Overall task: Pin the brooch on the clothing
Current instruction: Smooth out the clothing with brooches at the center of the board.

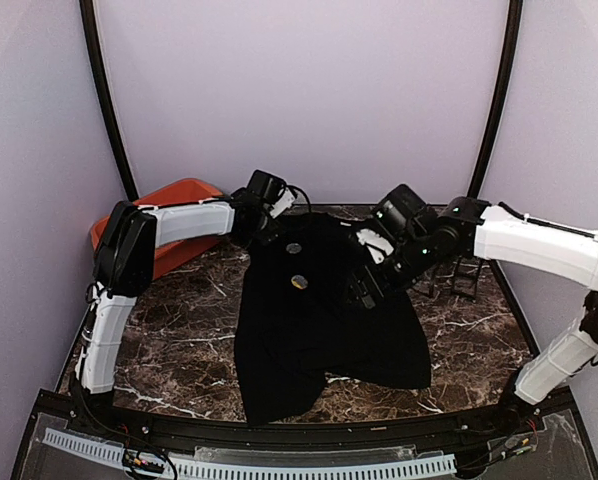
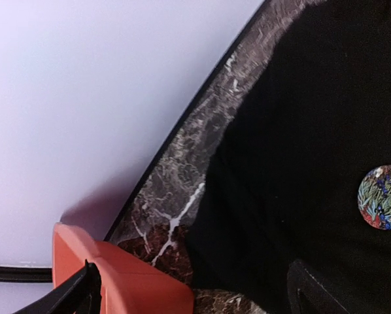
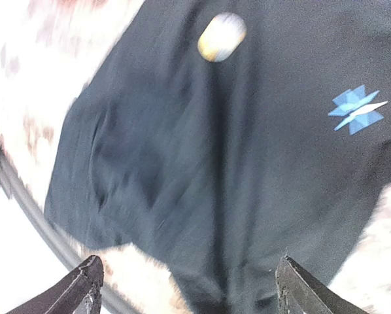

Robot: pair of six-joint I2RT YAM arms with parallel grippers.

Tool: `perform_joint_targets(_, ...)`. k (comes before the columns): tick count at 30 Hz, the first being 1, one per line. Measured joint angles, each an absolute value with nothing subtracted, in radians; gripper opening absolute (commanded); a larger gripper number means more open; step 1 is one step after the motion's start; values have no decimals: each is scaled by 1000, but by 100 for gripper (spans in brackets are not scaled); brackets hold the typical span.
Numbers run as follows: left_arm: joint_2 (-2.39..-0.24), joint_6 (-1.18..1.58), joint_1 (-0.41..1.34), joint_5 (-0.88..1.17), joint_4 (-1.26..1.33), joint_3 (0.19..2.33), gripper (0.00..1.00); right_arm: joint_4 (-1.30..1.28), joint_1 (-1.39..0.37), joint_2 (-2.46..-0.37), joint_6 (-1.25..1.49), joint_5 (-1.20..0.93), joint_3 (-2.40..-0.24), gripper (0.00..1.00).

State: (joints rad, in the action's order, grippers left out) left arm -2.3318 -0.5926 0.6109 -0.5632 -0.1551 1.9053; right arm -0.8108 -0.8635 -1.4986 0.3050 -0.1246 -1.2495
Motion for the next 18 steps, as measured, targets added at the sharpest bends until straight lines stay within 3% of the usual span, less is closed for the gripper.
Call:
perform_joint_targets(3, -2248, -536, 611, -538, -219, 1919, 99, -776, -761, -1475, 300, -72, -1306, 86)
perform_joint_targets(8, -2073, -388, 615, -446, -284, 1817, 98, -672, -596, -1542, 289, 1, -1356, 66)
perform_joint_targets(11, -1972, -301, 630, -406, -274, 1659, 85, -614, -529, -1664, 275, 14, -1424, 54)
perform_joint_targets(12, -1948, -274, 641, -396, -271, 1600, 76, -596, -515, -1711, 268, 10, -1453, 52)
perform_joint_targets(14, -1942, -231, 670, -377, -270, 1531, 64, -559, -499, -1798, 255, -12, -1508, 34)
perform_joint_targets(16, -1948, -195, 701, -358, -268, 1471, 60, -526, -482, -1890, 250, -49, -1567, 21)
perform_joint_targets(18, -1961, -168, 733, -352, -273, 1425, 58, -499, -468, -1971, 255, -90, -1615, 15)
